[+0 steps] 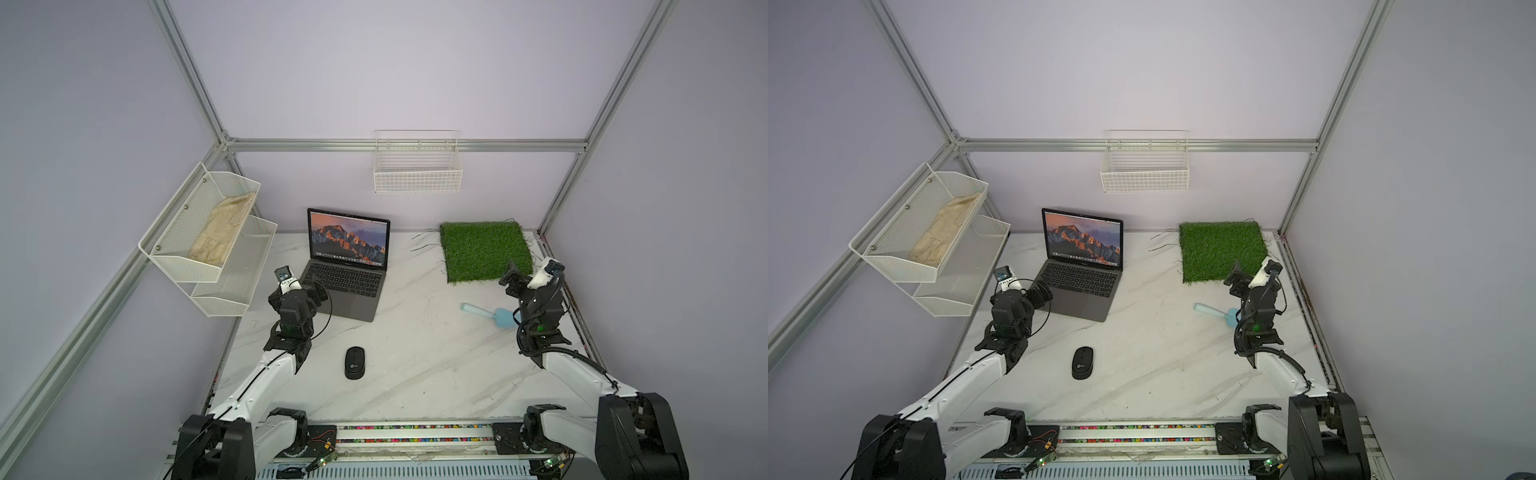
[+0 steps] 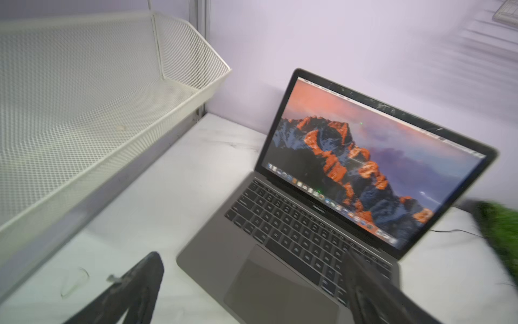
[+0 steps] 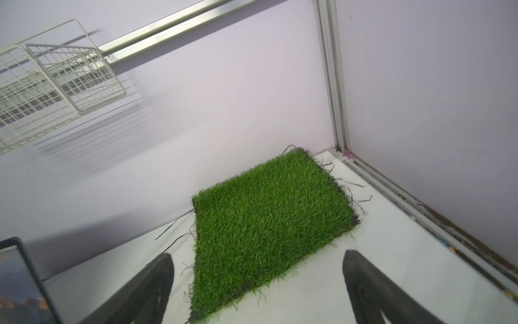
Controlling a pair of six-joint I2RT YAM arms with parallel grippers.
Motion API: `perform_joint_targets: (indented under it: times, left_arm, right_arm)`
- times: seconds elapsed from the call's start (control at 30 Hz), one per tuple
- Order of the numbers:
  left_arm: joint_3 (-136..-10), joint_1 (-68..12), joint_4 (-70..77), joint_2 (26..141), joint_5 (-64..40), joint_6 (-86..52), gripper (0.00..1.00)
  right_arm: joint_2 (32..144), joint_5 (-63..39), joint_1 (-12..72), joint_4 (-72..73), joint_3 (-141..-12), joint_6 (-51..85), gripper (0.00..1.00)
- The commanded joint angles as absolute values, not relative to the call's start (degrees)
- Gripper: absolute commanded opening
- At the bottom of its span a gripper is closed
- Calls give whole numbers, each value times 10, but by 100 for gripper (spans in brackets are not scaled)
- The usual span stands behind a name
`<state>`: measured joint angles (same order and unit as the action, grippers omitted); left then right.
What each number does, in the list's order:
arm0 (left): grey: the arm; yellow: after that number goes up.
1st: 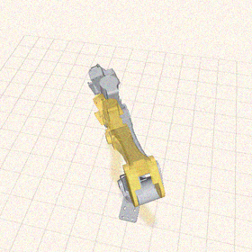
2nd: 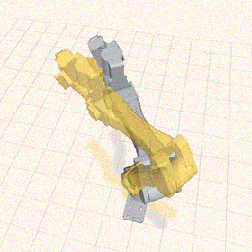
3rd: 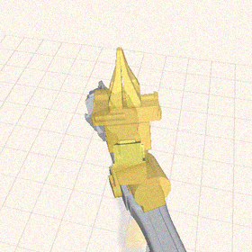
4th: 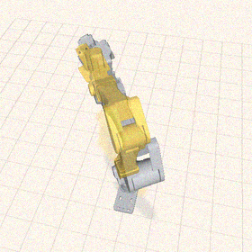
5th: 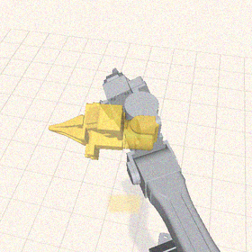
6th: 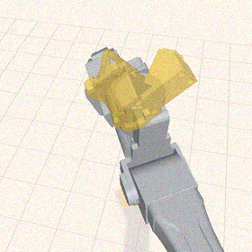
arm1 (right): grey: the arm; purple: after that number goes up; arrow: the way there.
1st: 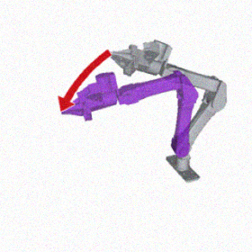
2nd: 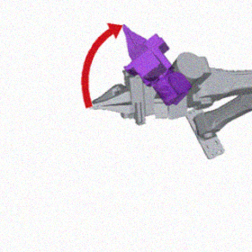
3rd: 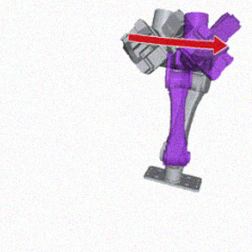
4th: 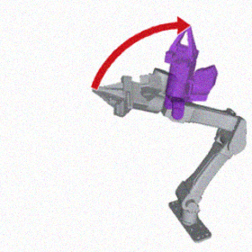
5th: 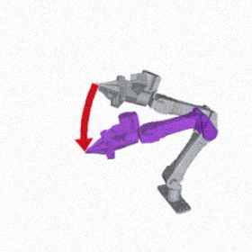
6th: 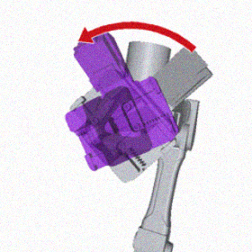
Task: Insert the wireless mouse receiver into the laptop
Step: Adjust the mouse at the center of the board.
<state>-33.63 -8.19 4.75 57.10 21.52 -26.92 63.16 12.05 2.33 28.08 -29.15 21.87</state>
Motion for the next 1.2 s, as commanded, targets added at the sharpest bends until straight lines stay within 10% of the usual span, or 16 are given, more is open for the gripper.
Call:
perform_joint_targets:
  times: [0.0, 0.27, 1.17]
  left_arm:
    - [-358, -117, -249, 541, 110, -455, 100]
    - [-359, -223, -467, 545, -2, -540, 100]
    - [-514, -457, -253, 876, -135, -496, 100]
  right_arm:
    - [617, 43, 26, 52, -324, 336, 97]
    - [650, -87, 26, 0, -341, 379, 97]
    - [712, -166, 150, 18, -362, 231, 97]
